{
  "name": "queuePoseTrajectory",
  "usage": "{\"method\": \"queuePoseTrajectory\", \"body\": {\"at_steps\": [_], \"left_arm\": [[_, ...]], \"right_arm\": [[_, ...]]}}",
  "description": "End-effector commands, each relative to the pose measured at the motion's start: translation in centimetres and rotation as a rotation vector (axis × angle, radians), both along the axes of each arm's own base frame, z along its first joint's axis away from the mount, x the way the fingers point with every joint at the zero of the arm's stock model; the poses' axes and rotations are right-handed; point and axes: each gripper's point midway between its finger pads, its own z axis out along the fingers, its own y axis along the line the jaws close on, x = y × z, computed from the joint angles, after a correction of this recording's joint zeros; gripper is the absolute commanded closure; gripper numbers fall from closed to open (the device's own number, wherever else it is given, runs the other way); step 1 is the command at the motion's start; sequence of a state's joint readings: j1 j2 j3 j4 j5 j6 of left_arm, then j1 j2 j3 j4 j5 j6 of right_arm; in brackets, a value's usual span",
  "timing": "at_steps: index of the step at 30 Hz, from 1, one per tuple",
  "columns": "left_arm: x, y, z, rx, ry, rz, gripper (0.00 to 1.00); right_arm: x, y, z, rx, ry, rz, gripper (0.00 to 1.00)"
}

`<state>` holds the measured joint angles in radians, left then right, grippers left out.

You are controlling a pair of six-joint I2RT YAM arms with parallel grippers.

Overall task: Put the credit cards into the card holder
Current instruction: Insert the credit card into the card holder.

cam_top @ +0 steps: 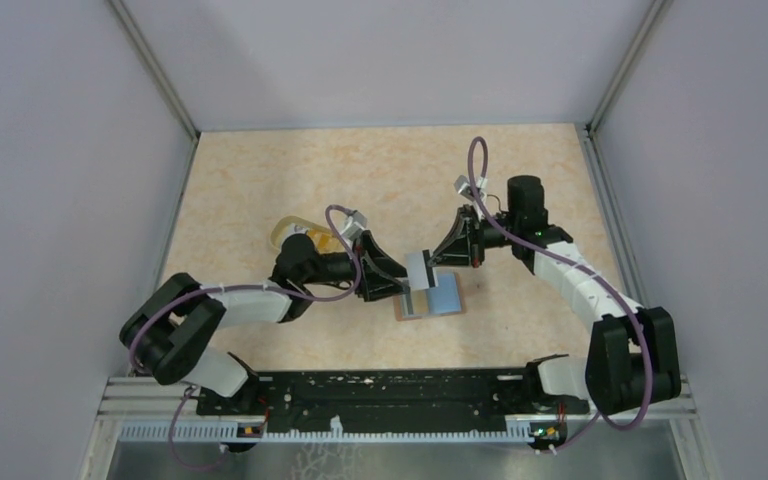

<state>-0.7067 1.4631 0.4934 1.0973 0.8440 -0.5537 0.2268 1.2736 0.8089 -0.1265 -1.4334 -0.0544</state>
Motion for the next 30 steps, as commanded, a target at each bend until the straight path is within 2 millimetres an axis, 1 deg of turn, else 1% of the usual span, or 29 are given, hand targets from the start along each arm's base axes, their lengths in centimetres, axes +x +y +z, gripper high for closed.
{"method": "queuePoseTrajectory", "body": {"at_steps": [1,3,4,6,8,9,10,12,13,15,17,19,20,21,22,25,28,30], "left_arm": [[1.0,-0.9,3.1,-0.119,-0.029,0.017,0.39],[1.1,-1.2,3.1,-0.124,-0.023,0.006,0.41],[1.0,-1.2,3.3,-0.134,-0.021,0.000,0.45],[0.7,-1.3,3.8,-0.163,-0.018,-0.021,0.56],[0.6,-1.4,4.2,-0.183,-0.013,-0.044,0.62],[0.5,-1.5,4.3,-0.188,-0.012,-0.055,0.71],[0.5,-1.7,4.3,-0.187,-0.008,-0.069,0.84],[0.5,-1.9,3.9,-0.176,0.013,-0.086,0.98],[0.5,-2.0,3.7,-0.169,0.021,-0.095,1.00],[0.4,-2.2,2.9,-0.140,0.048,-0.111,1.00],[0.4,-2.4,1.8,-0.083,0.078,-0.126,1.00],[0.5,-2.5,0.4,0.001,0.099,-0.128,1.00],[0.7,-2.5,-0.4,0.049,0.112,-0.121,1.00],[0.8,-2.4,-0.8,0.082,0.105,-0.118,1.00],[0.7,-2.3,-1.1,0.114,0.105,-0.120,1.00],[0.6,-1.9,-1.1,0.159,0.074,-0.125,1.00],[0.7,-1.9,-1.1,0.192,0.057,-0.131,1.00],[0.7,-1.9,-1.0,0.195,0.055,-0.138,1.00]], "right_arm": [[0.3,0.3,2.6,0.053,-0.076,0.028,1.00],[0.3,0.3,2.4,0.051,-0.067,0.028,1.00],[0.4,0.3,2.4,0.051,-0.064,0.027,1.00],[0.4,0.3,2.2,0.049,-0.058,0.027,1.00],[0.4,0.4,2.1,0.047,-0.053,0.027,1.00],[0.4,0.4,2.0,0.046,-0.050,0.028,1.00],[0.4,0.4,2.0,0.046,-0.049,0.030,1.00],[0.3,0.5,1.8,0.046,-0.052,0.033,1.00],[0.3,0.5,1.8,0.045,-0.054,0.032,1.00],[0.3,0.6,1.6,0.041,-0.056,0.034,1.00],[0.3,0.5,1.5,0.033,-0.060,0.033,0.86],[0.5,0.3,0.9,-0.007,-0.099,0.020,0.70],[0.7,0.1,0.7,-0.036,-0.137,0.018,0.65],[0.8,-0.1,0.5,-0.062,-0.150,0.019,0.62],[0.9,-0.2,0.2,-0.087,-0.159,0.020,0.61],[1.1,-0.4,-0.4,-0.121,-0.159,0.030,0.63],[0.9,-0.3,-0.5,-0.119,-0.148,0.042,0.71],[0.8,-0.3,-0.6,-0.120,-0.148,0.046,0.74]]}}
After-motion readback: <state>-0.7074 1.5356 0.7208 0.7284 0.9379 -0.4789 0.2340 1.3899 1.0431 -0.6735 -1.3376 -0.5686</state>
